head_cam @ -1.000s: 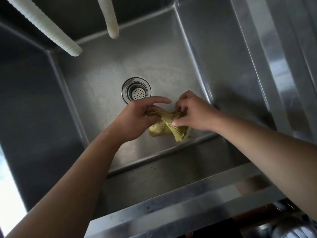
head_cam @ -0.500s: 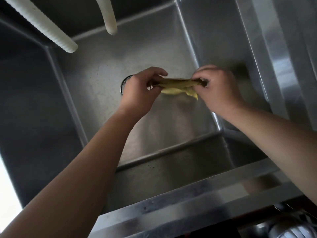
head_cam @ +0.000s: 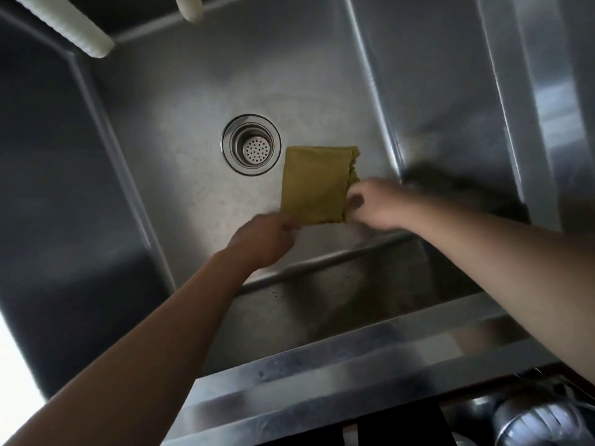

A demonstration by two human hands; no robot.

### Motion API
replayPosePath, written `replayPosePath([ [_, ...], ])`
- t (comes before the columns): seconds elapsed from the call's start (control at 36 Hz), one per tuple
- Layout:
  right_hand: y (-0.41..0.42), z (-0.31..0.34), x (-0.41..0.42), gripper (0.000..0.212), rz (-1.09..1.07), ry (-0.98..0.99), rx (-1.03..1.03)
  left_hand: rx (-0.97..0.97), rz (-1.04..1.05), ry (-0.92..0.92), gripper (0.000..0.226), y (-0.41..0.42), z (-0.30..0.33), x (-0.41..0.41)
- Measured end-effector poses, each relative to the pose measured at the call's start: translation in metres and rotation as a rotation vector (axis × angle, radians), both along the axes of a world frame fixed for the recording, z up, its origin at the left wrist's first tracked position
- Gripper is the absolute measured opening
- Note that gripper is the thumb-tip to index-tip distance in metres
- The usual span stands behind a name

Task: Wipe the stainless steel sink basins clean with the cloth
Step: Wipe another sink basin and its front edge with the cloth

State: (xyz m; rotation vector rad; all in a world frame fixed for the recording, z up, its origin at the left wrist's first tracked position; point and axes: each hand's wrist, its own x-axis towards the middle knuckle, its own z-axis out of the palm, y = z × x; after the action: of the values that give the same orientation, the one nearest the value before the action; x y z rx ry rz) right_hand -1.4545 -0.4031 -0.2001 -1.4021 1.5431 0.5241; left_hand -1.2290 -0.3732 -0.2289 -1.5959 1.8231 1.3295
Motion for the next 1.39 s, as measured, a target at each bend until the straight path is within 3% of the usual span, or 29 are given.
replayPosePath([
  [0.08, -0.015, -0.017, 0.003, 0.040, -0.255, -0.003, -0.288, -0.086, 0.328, 0.017, 0.024, -0.006, 0.001, -0.002],
  [0.19, -0.041, -0.043, 0.010, 0.057, -0.253, 0.100, -0.336, -0.195, 0.564, 0.051, 0.027, -0.027, -0.004, -0.012],
  [0.31, -0.059, -0.060, 0.017, 0.040, -0.164, 0.237, -0.346, -0.240, 0.646, 0.105, 0.048, -0.058, -0.013, -0.033],
  [0.42, -0.058, -0.061, 0.019, 0.035, -0.158, 0.231, -0.344, -0.138, 0.698, 0.079, 0.071, -0.074, -0.026, -0.046],
  [0.58, -0.054, -0.051, 0.015, 0.028, -0.304, 0.093, -0.356, -0.106, 0.725, 0.087, 0.049, -0.084, -0.031, -0.044],
  [0.72, -0.048, -0.041, 0.014, 0.028, -0.317, 0.026, -0.485, -0.108, 0.672, 0.230, 0.015, -0.087, -0.027, -0.032],
  [0.81, -0.035, -0.034, 0.012, 0.026, -0.261, -0.039, -0.558, -0.183, 0.606, 0.263, 0.019, -0.085, -0.023, -0.019],
  [0.92, -0.013, -0.024, 0.011, 0.020, -0.003, -0.097, -0.636, -0.298, 0.409, 0.239, 0.025, -0.067, -0.019, 0.000],
  [1.0, 0.000, -0.020, 0.015, 0.026, 0.262, -0.109, -0.446, -0.390, 0.041, 0.203, 0.028, -0.045, -0.023, 0.015],
  [1.08, 0.008, -0.019, 0.021, 0.035, 0.478, 0.028, -0.213, -0.331, -0.205, 0.020, 0.034, -0.026, -0.025, 0.025],
  [1.17, 0.004, -0.008, 0.022, 0.036, 0.415, 0.055, -0.156, -0.390, -0.030, 0.099, 0.042, -0.018, -0.016, 0.025],
  [1.22, -0.002, 0.005, 0.019, 0.034, 0.295, 0.002, -0.188, -0.492, 0.084, 0.170, 0.037, -0.019, -0.012, 0.018],
  [1.31, -0.013, 0.028, 0.012, 0.037, 0.124, -0.078, -0.247, -0.470, 0.081, 0.224, 0.040, -0.028, -0.013, -0.003],
  [1.39, -0.028, 0.053, 0.004, 0.033, 0.100, -0.120, -0.416, -0.378, -0.040, 0.173, 0.050, -0.040, -0.020, -0.029],
])
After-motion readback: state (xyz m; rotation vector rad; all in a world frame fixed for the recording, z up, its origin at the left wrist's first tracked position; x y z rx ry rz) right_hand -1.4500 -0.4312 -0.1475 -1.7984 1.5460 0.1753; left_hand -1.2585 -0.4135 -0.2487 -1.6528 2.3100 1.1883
